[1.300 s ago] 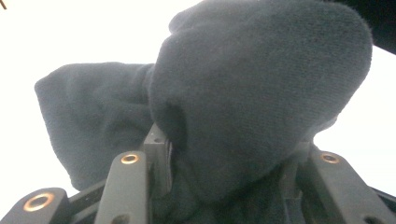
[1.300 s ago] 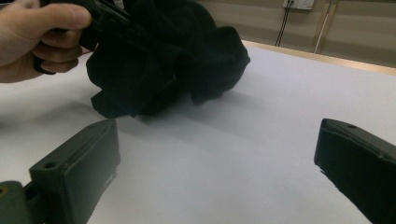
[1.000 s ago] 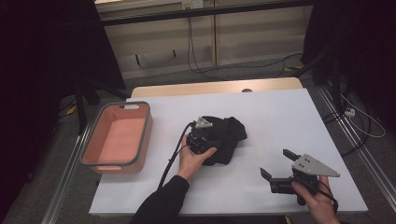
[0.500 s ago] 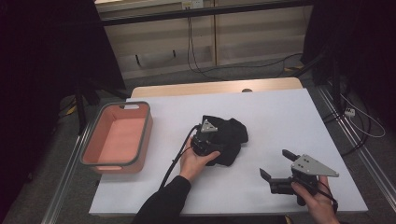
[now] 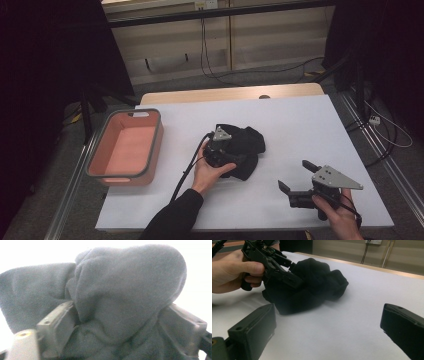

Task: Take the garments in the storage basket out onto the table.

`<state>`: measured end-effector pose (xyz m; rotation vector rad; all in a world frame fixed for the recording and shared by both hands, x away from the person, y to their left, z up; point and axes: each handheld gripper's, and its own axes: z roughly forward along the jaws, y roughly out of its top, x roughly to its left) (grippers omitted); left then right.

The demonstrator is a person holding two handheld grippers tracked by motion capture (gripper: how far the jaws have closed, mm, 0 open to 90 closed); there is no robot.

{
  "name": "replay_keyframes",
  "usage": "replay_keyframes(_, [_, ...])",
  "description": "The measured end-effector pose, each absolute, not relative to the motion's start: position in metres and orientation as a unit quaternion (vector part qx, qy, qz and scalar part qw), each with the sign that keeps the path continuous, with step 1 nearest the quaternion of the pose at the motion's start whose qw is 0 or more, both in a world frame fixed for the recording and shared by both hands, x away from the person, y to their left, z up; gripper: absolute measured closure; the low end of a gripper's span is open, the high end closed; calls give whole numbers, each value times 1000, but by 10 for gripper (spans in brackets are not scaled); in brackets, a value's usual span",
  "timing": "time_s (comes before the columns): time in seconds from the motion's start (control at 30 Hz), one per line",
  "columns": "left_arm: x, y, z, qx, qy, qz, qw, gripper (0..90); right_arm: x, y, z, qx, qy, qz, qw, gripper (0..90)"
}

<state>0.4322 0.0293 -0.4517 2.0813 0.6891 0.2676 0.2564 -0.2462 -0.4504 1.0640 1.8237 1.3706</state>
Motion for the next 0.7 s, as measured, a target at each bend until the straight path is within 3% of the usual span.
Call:
replay_keyframes(0.17, [431,33,-446,839,274,111,456,49,258,-246,-450,408,687,517,309,0])
replay_keyframes(0.37, [426,48,-431,821,286,124,478,49,262,-245,-452,411,687,514,308,0])
replay_keyframes(0.7, [413,69,-415,820,292,171,461,81,263,-242,-453,408,691,512,307,0])
